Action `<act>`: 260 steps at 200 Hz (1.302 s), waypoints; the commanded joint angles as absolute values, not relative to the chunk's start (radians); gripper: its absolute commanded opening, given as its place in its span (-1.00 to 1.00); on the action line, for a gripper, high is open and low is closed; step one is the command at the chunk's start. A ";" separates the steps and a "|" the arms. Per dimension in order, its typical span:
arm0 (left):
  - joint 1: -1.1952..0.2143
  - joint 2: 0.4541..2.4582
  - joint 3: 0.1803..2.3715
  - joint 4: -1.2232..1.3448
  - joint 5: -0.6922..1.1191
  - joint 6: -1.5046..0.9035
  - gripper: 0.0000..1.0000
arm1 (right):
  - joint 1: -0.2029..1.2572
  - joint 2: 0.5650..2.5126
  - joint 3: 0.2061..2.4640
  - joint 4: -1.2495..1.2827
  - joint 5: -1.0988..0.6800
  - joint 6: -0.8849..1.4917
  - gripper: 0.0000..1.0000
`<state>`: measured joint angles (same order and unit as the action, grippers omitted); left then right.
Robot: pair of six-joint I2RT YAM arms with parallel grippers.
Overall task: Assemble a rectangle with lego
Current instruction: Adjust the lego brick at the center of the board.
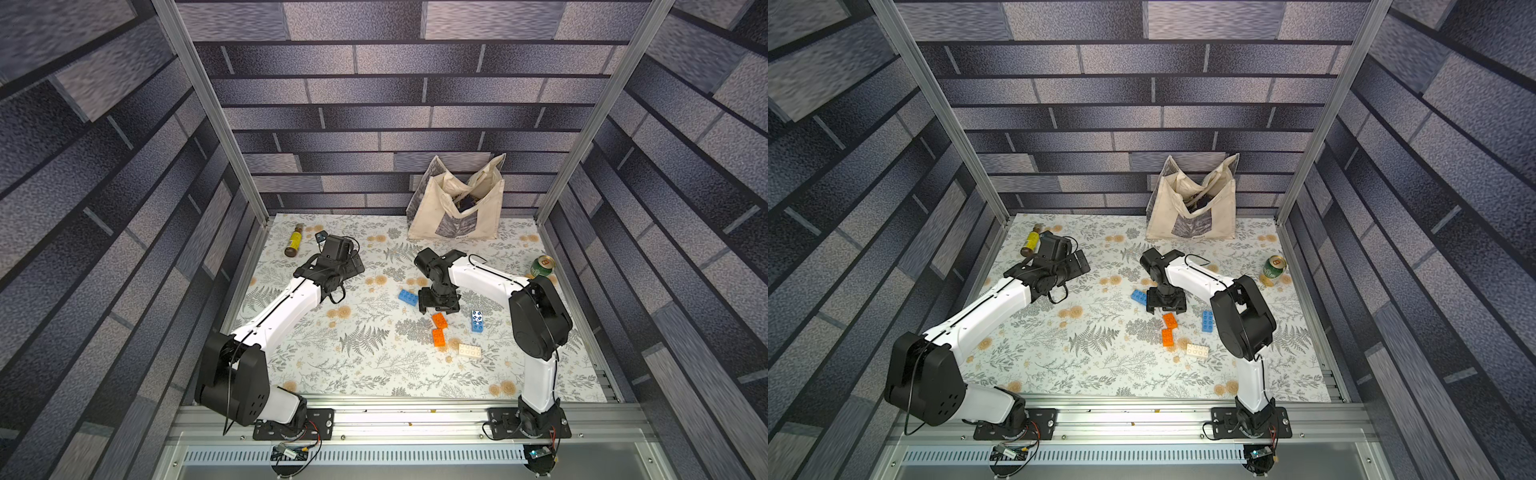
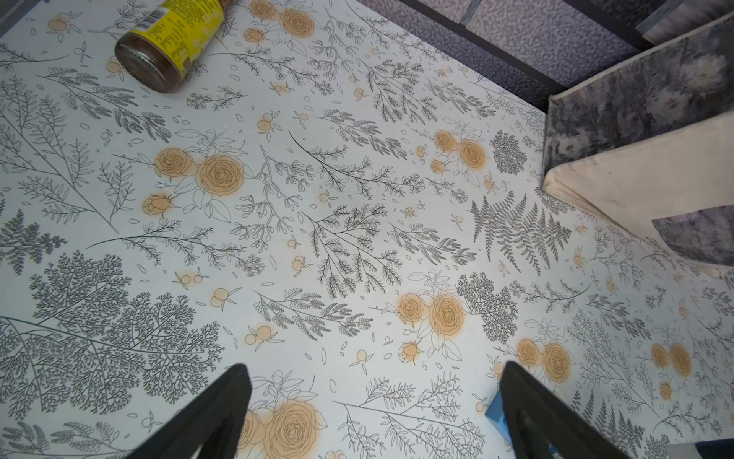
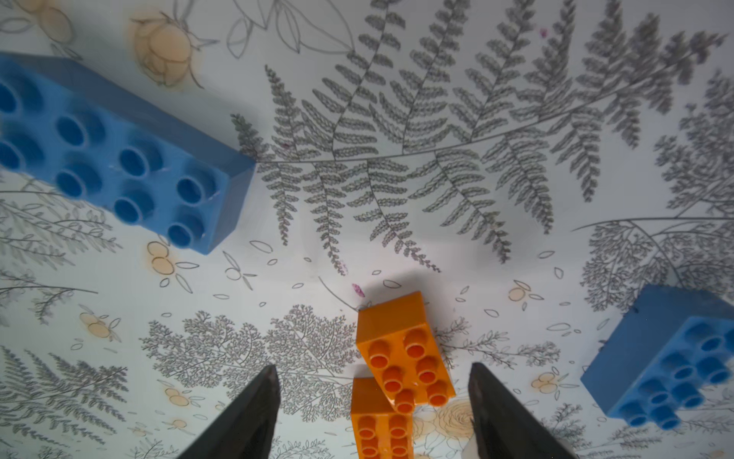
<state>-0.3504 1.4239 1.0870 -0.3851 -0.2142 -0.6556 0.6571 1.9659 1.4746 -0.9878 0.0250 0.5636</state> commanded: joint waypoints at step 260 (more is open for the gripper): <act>-0.316 1.392 1.058 -0.401 -0.198 -0.688 1.00 | 0.678 2.008 1.419 -1.000 0.021 0.547 -0.27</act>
